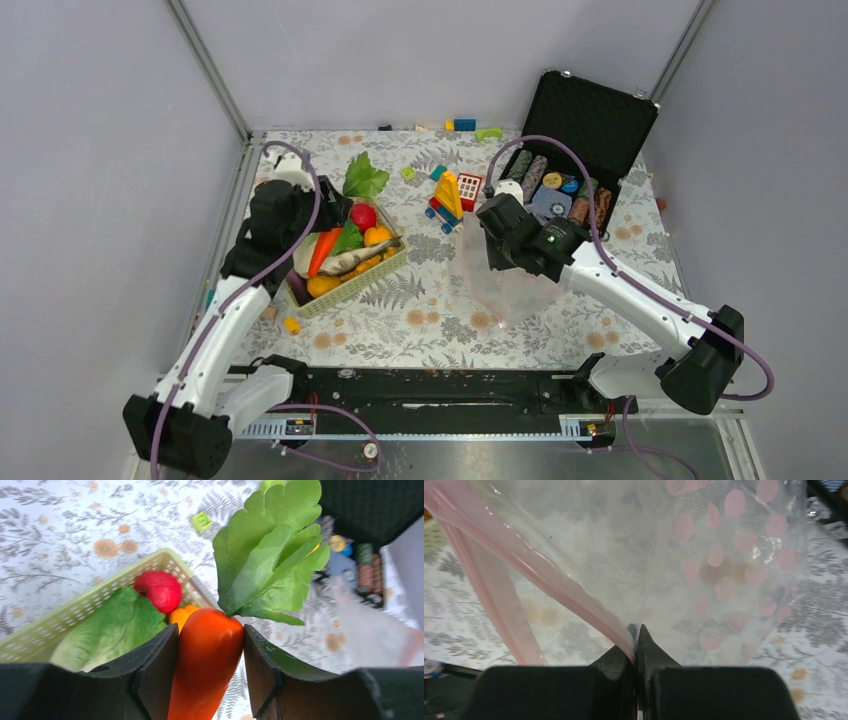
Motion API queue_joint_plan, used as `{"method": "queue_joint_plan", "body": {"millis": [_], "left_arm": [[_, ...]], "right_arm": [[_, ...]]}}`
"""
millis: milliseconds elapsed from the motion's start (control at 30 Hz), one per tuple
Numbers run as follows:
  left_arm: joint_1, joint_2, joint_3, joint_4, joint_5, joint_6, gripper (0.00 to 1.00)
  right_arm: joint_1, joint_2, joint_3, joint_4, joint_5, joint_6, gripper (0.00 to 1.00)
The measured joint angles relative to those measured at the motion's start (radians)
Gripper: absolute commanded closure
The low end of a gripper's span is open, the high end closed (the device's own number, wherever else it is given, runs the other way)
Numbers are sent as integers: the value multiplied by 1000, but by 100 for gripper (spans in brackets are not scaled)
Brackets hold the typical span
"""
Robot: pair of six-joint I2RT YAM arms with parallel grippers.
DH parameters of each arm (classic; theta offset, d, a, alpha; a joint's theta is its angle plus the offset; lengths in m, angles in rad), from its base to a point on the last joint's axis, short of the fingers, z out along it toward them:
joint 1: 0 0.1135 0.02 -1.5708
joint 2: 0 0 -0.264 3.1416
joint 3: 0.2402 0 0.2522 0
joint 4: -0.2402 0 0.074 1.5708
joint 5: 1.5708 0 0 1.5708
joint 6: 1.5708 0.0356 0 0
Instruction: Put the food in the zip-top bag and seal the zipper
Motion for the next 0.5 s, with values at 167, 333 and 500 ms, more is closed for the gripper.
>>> {"method": "queue_joint_plan", "body": {"millis": [167, 333, 500], "left_arm": [[-13, -127, -116, 159, 52, -153, 100], [-136, -230, -208, 352, 53, -275, 100], [-256, -258, -213, 524, 49, -358, 100]], "right_arm": [[-1, -11, -31, 95, -82, 95, 100], [-1, -11, -42, 163, -141, 187, 100], [-1, -15, -45, 212, -181, 253, 98]]}}
